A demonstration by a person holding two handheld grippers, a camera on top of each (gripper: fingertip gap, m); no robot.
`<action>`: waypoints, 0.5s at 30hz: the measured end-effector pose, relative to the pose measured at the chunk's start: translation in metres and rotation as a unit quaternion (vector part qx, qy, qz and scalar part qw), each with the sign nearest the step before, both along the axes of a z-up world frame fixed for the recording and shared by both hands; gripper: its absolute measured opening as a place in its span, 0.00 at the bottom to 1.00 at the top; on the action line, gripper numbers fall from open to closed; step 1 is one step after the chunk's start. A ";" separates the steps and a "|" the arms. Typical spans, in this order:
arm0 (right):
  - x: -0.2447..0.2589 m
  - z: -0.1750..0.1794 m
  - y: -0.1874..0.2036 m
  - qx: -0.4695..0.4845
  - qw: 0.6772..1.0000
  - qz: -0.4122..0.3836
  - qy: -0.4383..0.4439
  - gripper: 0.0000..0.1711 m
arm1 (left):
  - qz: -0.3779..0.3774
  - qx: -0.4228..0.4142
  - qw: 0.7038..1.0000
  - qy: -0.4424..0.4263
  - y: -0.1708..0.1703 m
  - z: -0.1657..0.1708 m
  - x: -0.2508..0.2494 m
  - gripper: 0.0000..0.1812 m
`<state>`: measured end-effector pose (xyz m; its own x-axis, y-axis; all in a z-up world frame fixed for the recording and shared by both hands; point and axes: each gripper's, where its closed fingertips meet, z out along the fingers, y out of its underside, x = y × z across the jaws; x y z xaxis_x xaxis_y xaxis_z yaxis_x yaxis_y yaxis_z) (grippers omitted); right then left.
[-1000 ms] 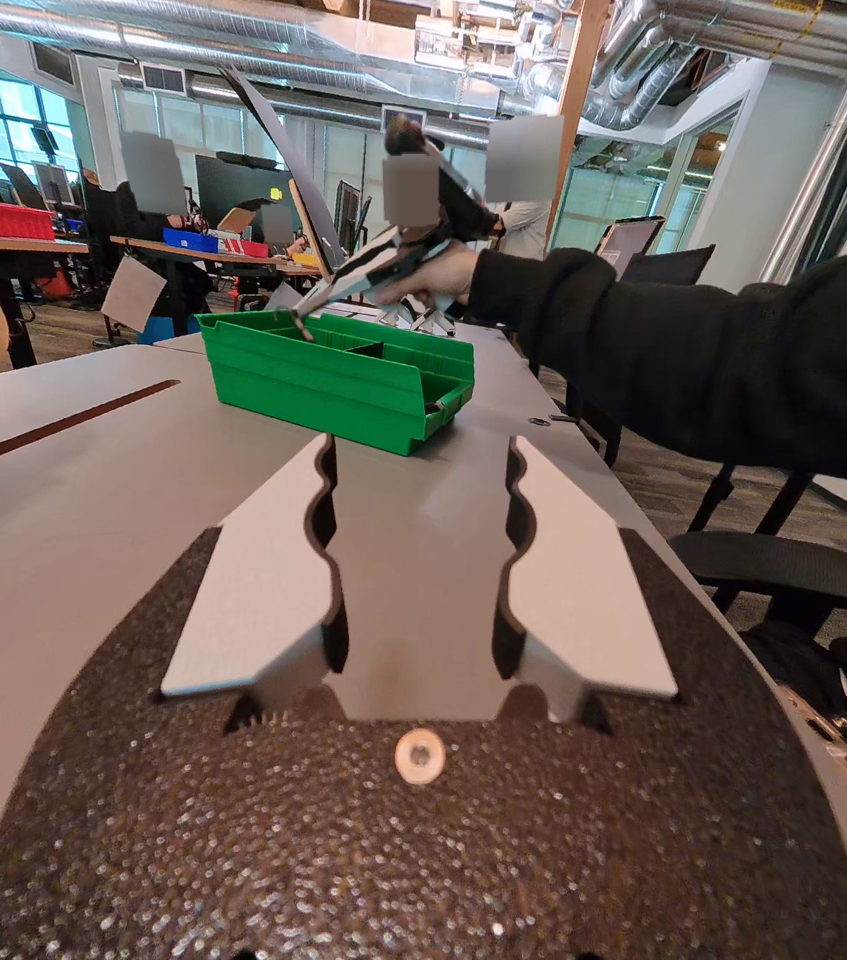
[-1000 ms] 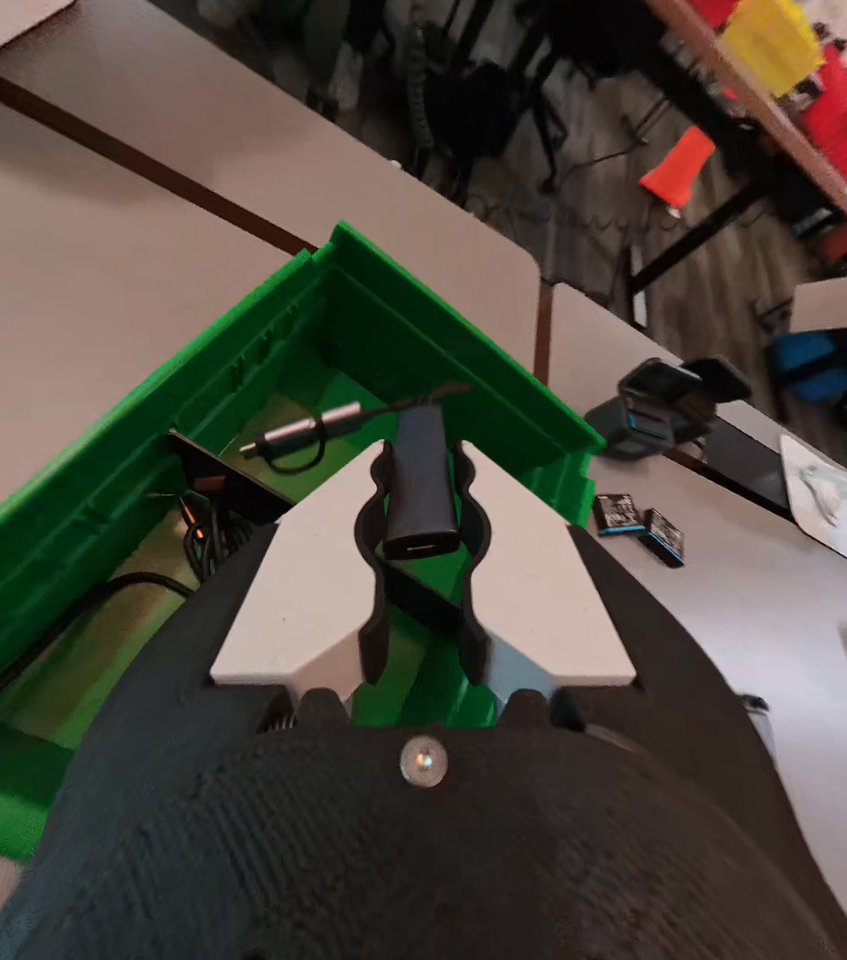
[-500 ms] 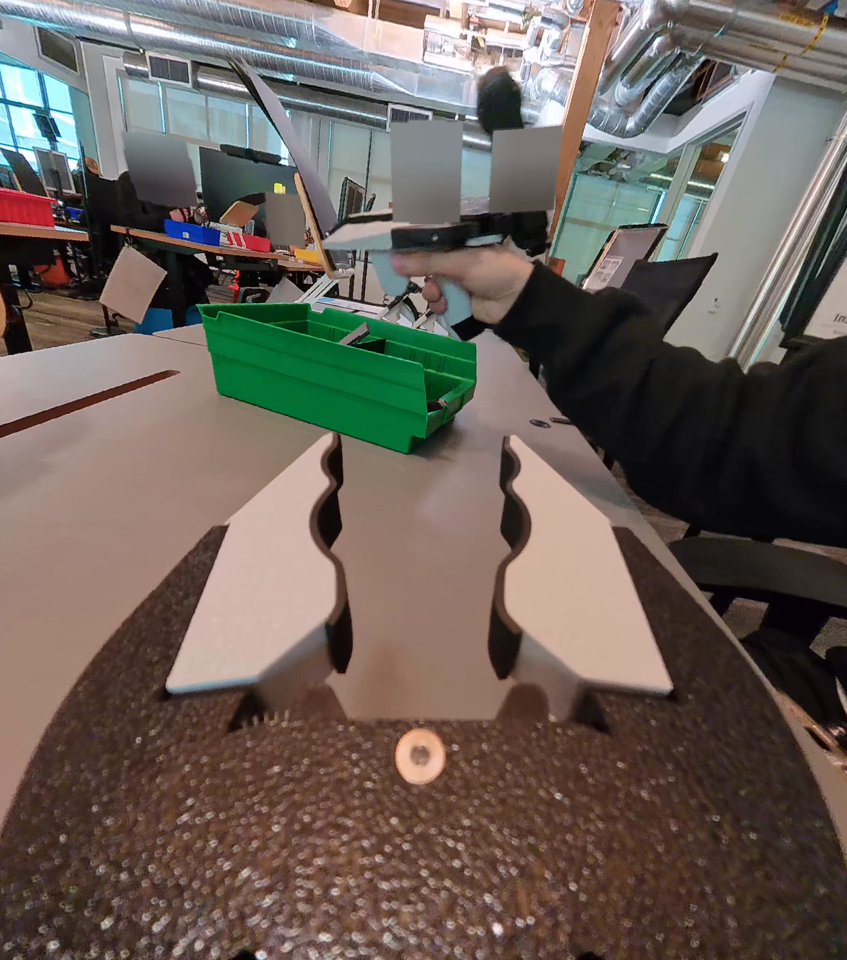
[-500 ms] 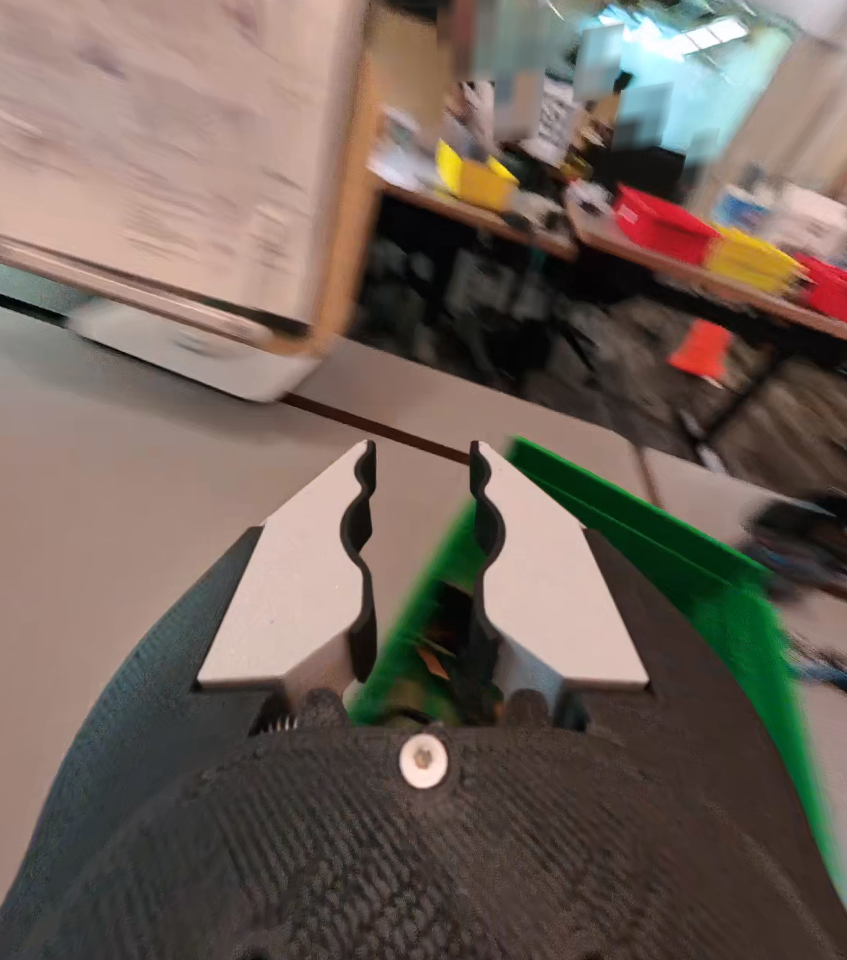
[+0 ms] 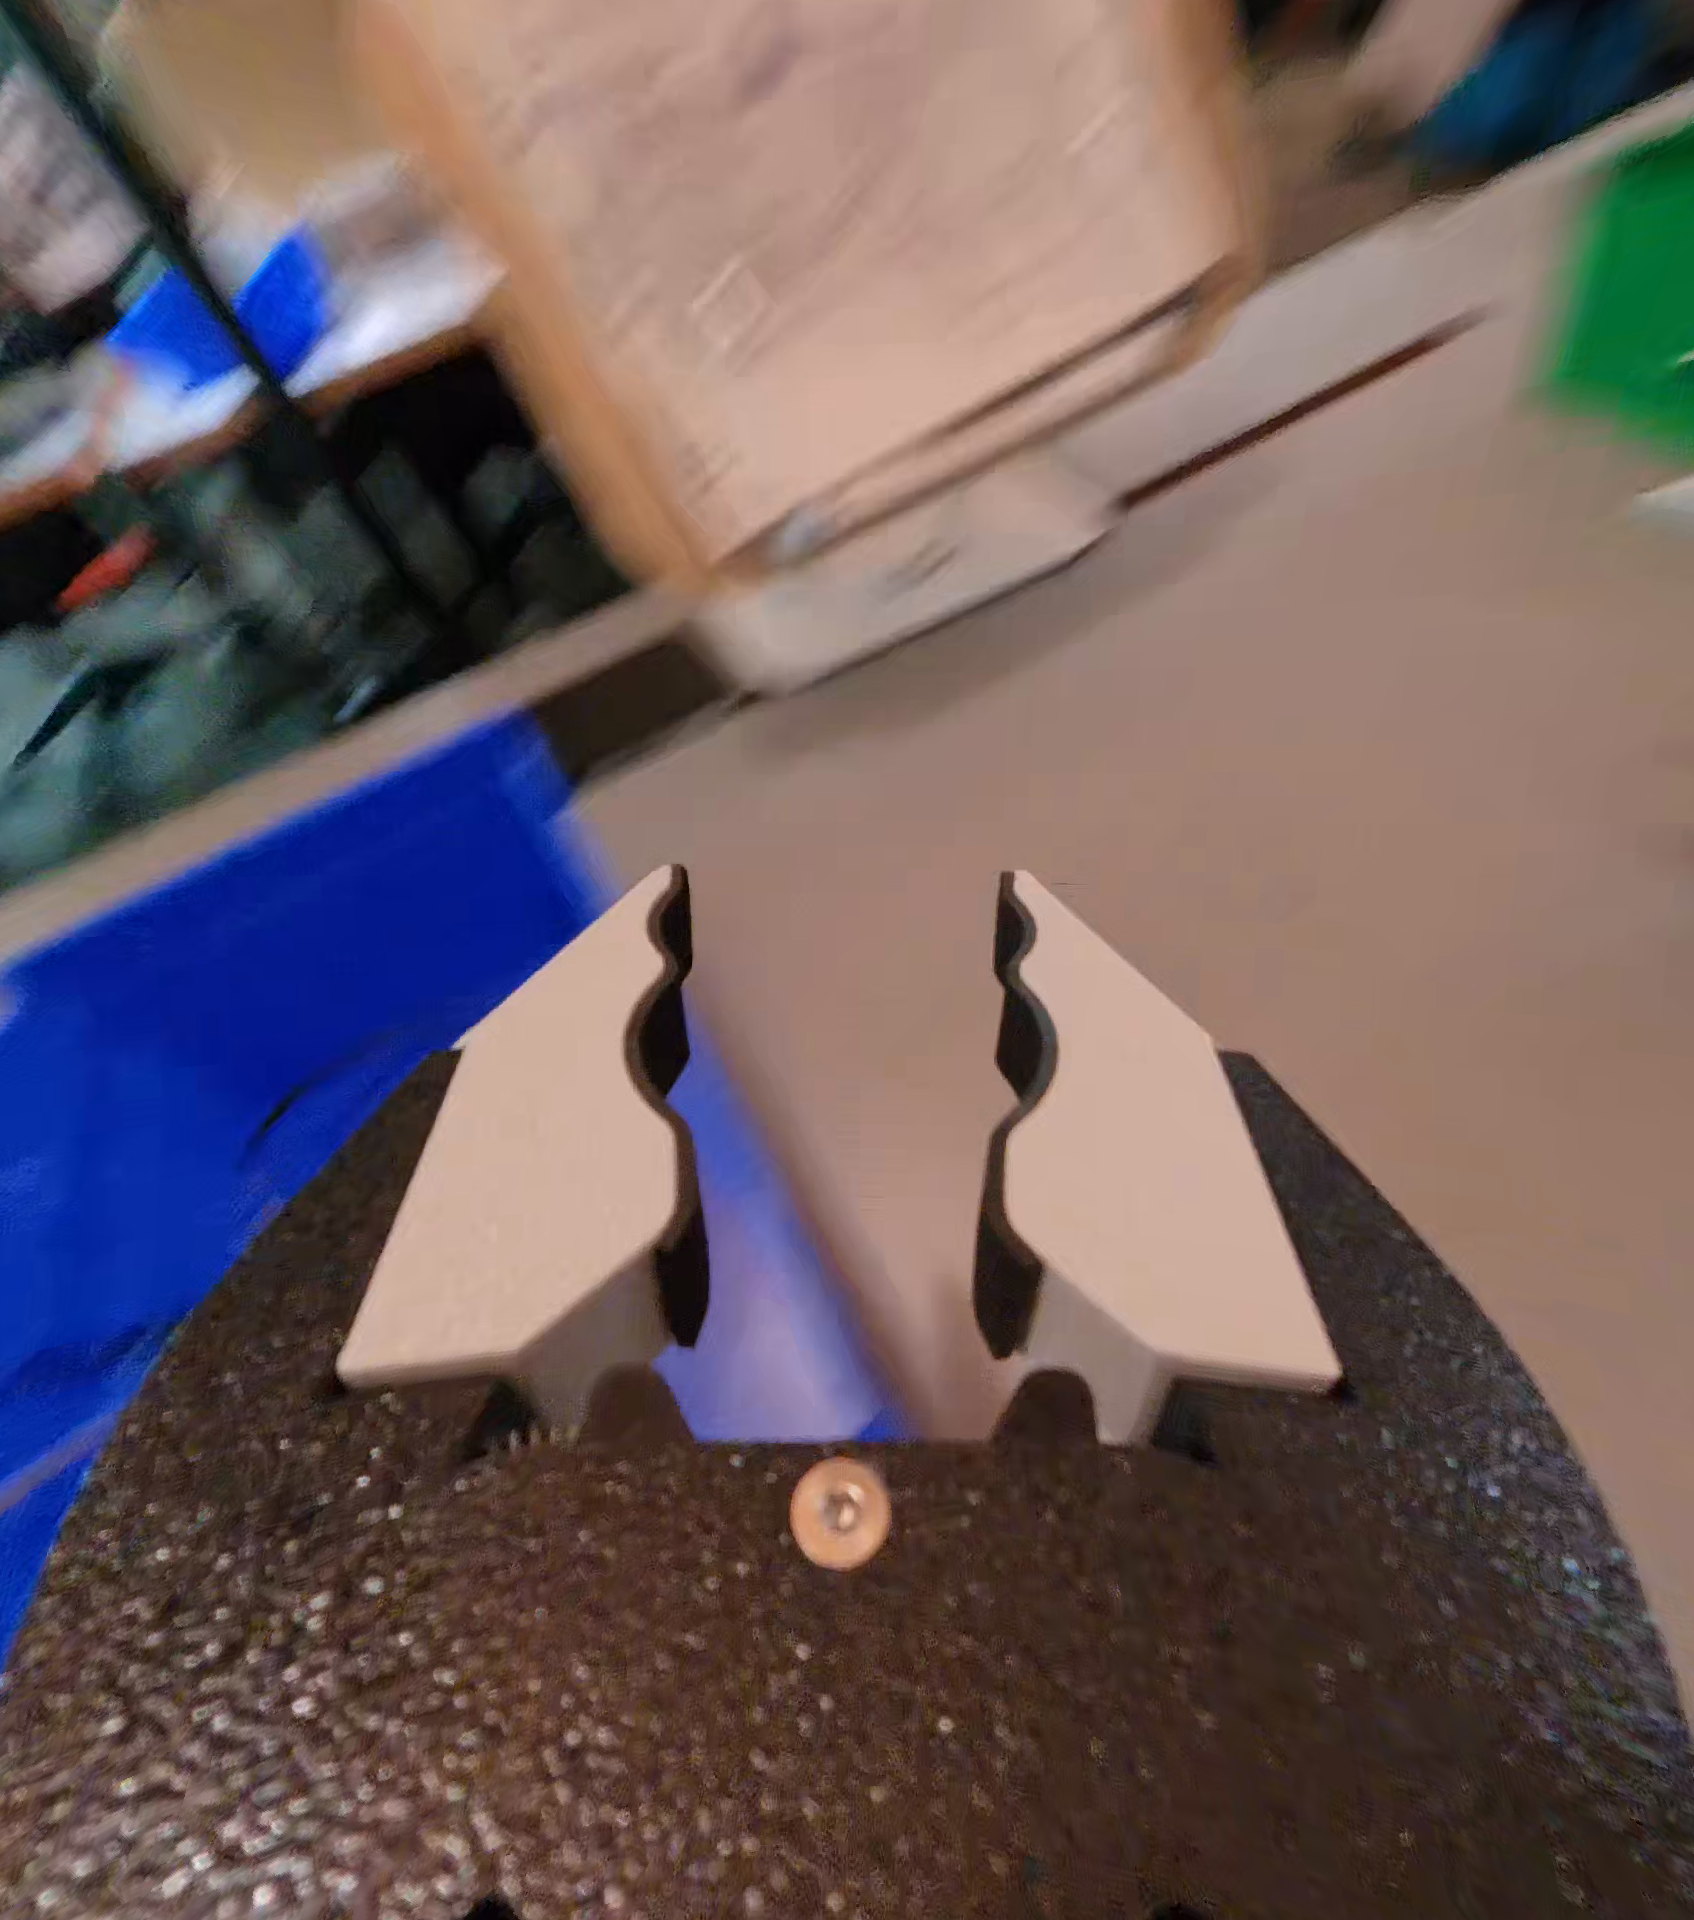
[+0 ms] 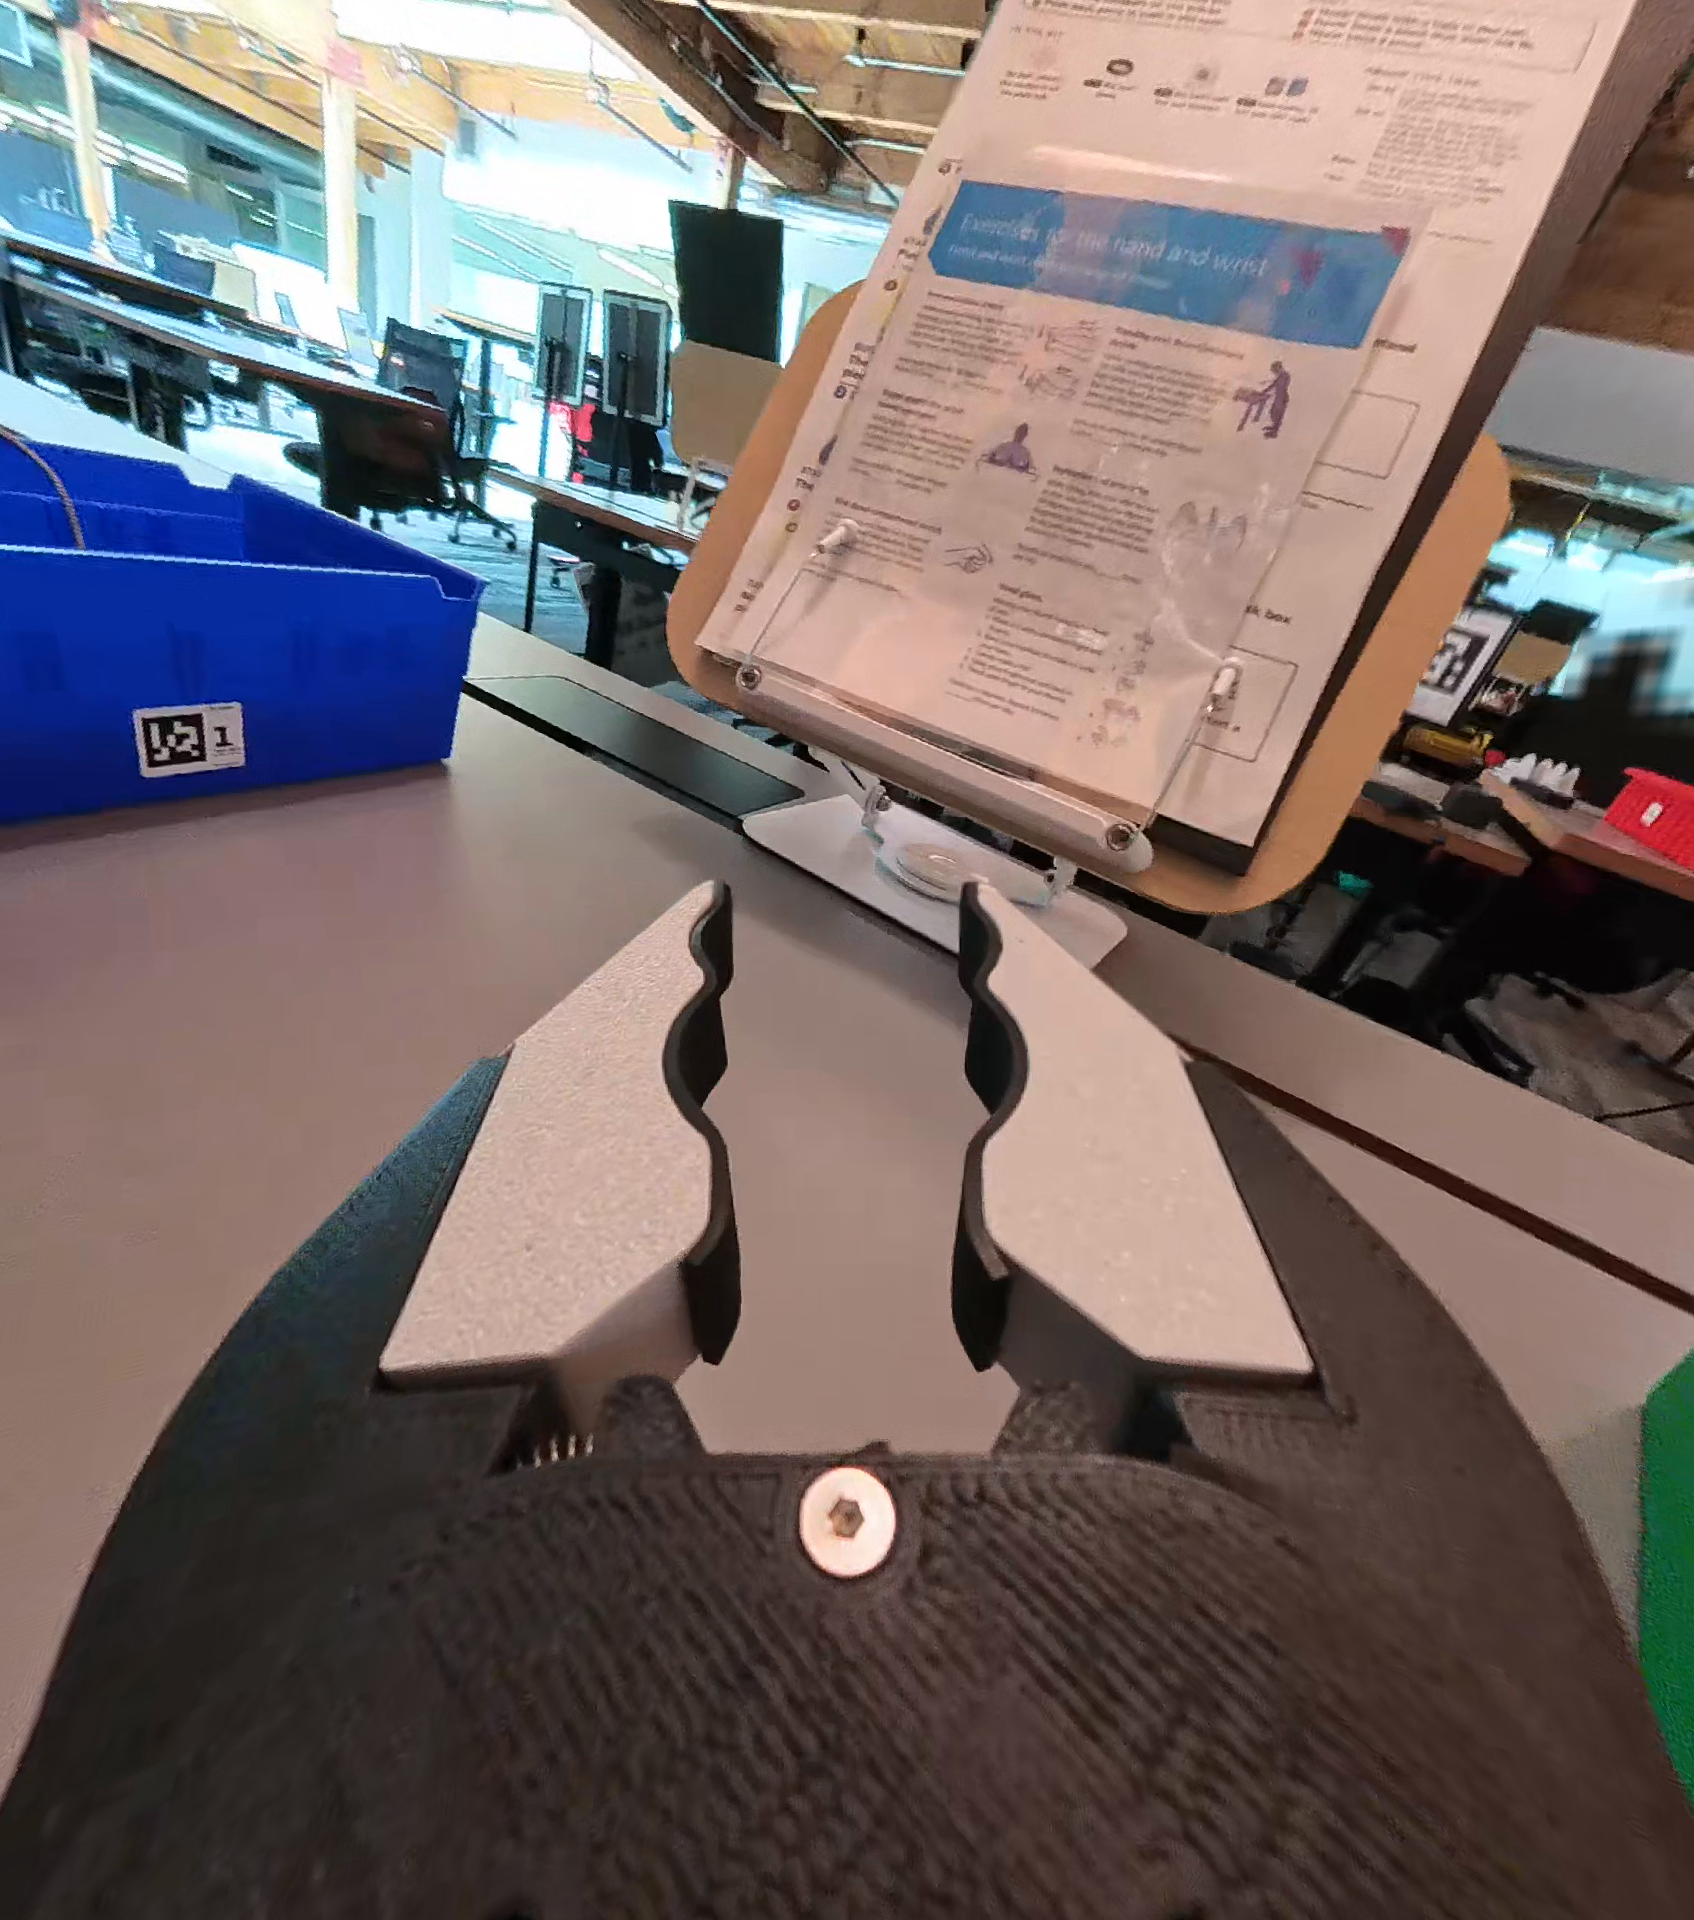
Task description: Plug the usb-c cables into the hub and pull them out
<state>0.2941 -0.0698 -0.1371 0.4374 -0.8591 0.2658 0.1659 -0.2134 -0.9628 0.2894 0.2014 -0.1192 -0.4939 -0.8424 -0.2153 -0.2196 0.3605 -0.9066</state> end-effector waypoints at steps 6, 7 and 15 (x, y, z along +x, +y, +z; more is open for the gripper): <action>-0.001 -0.001 0.005 0.049 0.998 0.025 0.033 0.26 | 0.191 -0.042 0.952 0.238 0.139 -0.083 0.004 0.35; -0.001 -0.001 0.004 0.042 0.998 0.022 0.031 0.26 | 0.200 -0.038 0.947 0.250 0.148 -0.091 0.007 0.35; -0.005 -0.005 0.017 0.035 0.998 0.046 0.038 0.26 | 0.212 0.027 0.890 0.402 0.160 -0.148 0.016 0.28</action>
